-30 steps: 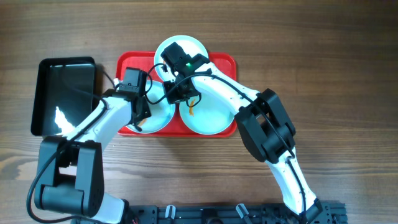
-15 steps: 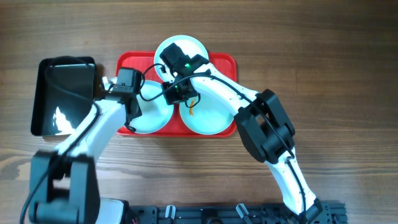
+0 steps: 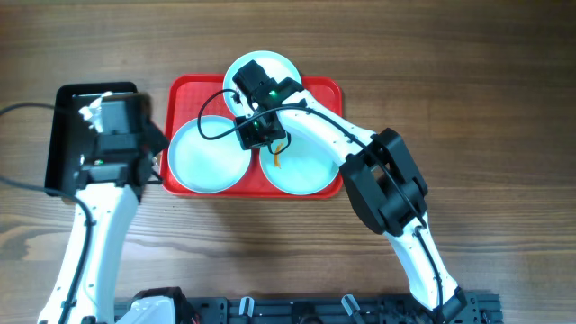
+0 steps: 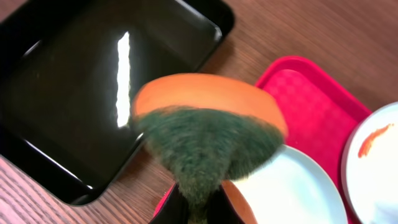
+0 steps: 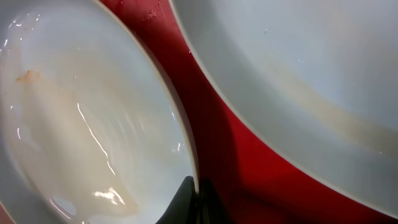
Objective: Clean dirty plates on tray and stack at the side
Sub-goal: 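Move the sponge with the left gripper back over the black tray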
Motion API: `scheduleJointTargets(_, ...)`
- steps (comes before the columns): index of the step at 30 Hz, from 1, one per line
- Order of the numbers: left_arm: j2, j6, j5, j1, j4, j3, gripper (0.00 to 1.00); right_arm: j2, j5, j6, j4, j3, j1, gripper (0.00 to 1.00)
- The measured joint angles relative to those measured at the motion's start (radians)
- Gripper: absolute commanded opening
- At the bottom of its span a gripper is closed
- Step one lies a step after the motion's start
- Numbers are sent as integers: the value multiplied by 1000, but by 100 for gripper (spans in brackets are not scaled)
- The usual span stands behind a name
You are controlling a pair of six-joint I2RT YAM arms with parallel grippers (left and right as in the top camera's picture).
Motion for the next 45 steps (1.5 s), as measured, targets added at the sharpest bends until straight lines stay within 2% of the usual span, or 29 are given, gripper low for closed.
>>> scheduleJointTargets(4,19,53,211,77,28,0,4,0,-10,0,4,0,0,4)
scheduleJointTargets(7,67,107,395,72,22,0,4,0,-13,-3,8,0,0,4)
scheduleJointTargets(10,125,134,505,49,14,0,3,0,-14,-3,8,0,0,4)
scheduleJointTargets(15,245,153,592,-13,16,0,4,0,-13,-7,8,0,0,4)
scheduleJointTargets(22,426,157,618,-42,35,0,4,0,-13,-15,8,0,-1,4)
scheduleJointTargets(26,459,157,629,-42,74,0,4,0,-13,-15,8,0,-2,4)
scheduleJointTargets(31,459,158,555,-46,85,0,4,0,-13,-15,7,0,-2,4)
scheduleJointTargets(41,454,158,136,-59,113,21,4,0,-24,-15,8,0,2,4)
scheduleJointTargets(45,457,173,35,-59,144,19,4,0,-28,-15,9,1,3,4)
